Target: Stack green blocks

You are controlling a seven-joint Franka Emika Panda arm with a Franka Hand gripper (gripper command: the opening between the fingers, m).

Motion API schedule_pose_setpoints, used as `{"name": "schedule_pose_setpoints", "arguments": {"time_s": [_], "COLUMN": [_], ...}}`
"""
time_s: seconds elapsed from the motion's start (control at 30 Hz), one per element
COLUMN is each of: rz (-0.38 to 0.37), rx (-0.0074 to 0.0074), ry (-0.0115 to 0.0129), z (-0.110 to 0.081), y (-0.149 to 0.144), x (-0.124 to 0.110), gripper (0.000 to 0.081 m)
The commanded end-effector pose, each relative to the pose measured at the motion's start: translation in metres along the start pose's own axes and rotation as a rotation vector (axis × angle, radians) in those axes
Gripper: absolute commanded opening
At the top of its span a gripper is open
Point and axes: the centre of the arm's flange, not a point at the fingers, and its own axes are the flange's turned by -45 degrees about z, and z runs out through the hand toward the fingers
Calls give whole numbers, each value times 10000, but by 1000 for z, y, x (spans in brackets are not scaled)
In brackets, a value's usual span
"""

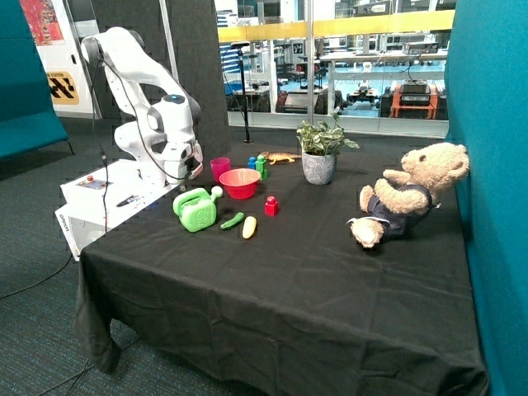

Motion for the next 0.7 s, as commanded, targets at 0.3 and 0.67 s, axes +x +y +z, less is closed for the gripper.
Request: {"name": "schedule_pose_setpoints", "arguments": {"time_s": [0.3,0.67], "rz": [-235,-22], "rx": [-17,-17], "ry": [0,0], "z": [13,19], "y": [-10,-5], "x": [15,21], "gripper": [656,645]}}
